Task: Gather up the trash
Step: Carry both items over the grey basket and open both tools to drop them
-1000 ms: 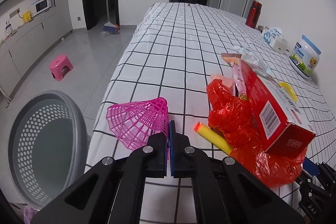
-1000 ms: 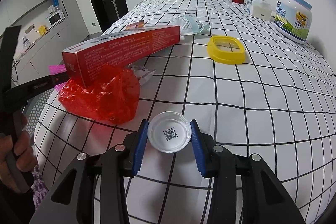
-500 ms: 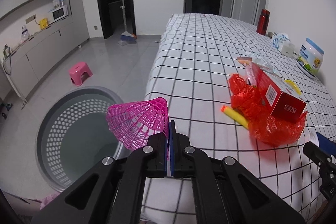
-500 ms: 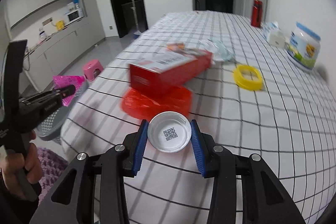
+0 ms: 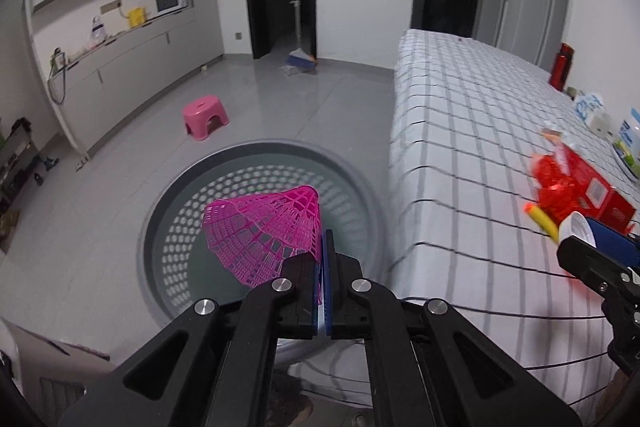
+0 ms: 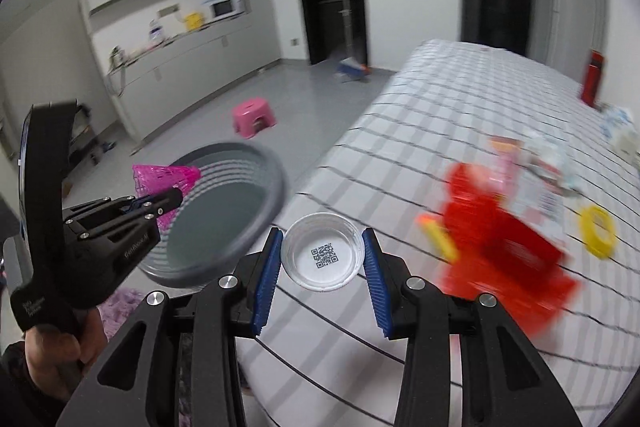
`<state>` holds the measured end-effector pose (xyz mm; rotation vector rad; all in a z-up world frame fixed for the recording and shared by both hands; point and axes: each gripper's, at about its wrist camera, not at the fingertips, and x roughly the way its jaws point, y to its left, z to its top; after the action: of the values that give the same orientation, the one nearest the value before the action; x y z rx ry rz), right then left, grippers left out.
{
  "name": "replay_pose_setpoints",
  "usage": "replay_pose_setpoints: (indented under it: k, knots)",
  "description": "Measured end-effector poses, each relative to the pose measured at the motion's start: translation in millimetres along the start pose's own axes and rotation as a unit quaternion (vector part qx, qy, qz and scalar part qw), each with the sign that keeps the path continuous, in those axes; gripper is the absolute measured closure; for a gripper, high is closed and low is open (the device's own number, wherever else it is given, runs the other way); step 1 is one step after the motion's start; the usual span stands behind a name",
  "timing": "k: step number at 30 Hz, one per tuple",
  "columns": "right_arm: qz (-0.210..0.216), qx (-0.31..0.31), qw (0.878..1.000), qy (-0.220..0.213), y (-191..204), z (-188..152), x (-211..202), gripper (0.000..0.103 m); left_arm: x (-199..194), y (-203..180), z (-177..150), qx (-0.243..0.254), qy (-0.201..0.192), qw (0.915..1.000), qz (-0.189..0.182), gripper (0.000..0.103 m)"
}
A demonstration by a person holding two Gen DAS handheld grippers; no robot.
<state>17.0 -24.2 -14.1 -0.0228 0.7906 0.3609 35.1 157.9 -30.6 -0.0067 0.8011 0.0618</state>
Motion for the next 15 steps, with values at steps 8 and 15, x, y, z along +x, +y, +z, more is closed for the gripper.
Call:
replay_pose_setpoints:
  k: [8,15]
  knots:
    - [0.057,-0.034,0.997,0.049,46,28,72,0.064,34,54,1,-0.037,0.033,0.9982,0.035,0.100]
    - [0.080,-0.032,0.993,0.075,64,42,119,0.064,60,77,4,-0.045,0.042,0.9973,0.041,0.099]
